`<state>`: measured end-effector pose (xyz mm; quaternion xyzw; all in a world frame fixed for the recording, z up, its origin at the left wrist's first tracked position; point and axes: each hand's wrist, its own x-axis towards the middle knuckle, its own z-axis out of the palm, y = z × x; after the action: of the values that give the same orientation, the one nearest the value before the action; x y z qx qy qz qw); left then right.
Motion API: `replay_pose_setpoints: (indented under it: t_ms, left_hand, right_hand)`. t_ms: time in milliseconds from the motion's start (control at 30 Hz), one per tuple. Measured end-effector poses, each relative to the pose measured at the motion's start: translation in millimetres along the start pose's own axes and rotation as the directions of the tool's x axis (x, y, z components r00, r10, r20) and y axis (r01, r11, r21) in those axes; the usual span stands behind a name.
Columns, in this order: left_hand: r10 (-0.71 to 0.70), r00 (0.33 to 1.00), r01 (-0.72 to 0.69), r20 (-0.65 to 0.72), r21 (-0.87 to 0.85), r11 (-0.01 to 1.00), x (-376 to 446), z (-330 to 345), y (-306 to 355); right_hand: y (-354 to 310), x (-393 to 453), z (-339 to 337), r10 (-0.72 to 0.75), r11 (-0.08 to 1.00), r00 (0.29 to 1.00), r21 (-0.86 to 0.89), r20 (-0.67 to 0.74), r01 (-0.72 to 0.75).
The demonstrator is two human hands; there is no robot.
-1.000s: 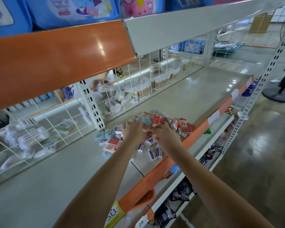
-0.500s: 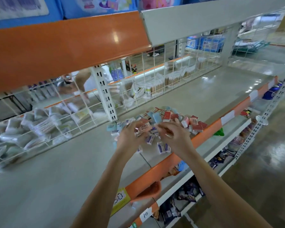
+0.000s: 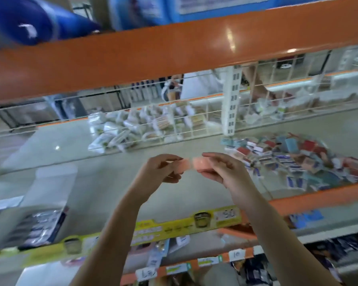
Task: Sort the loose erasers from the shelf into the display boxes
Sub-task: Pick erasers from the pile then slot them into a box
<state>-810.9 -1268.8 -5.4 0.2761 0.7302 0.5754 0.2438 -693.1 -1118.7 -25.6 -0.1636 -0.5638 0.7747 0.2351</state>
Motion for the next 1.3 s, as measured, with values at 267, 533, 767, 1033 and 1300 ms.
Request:
replay_pose_setpoints:
  t_ms: [267, 533, 767, 1033, 1300]
  left_hand:
    - [-0.096, 0.992, 0.080, -0.084, -0.178, 0.981, -67, -133, -29]
    - [0.012, 0.985, -0.019, -0.173, -0.035, 0.999, -132, -271, -63]
    - [0.021, 0.957, 0.032, -0.289, 0.179, 0.983, -171, -354, -90]
    - [0.027, 0.925, 0.077, -0.378, 0.256, 0.963, -188, -402, -101]
    - [0.050, 0.882, 0.086, -0.468, 0.266, 0.960, -191, -449, -122]
  right_hand:
    - [31, -16, 139, 0.052, 0.999, 0.986, 0.005, 0.158, -0.053]
    - [76, -40, 283, 0.090, 0.991, 0.955, -0.119, 0.284, -0.058]
    - [106, -45, 358, 0.043, 0.917, 0.930, -0.385, 0.365, 0.108]
    - [118, -18, 412, -0.015, 0.725, 0.825, -0.561, 0.566, 0.399]
    - [140, 0, 461, -0.047, 0.429, 0.744, -0.659, 0.666, 0.617]
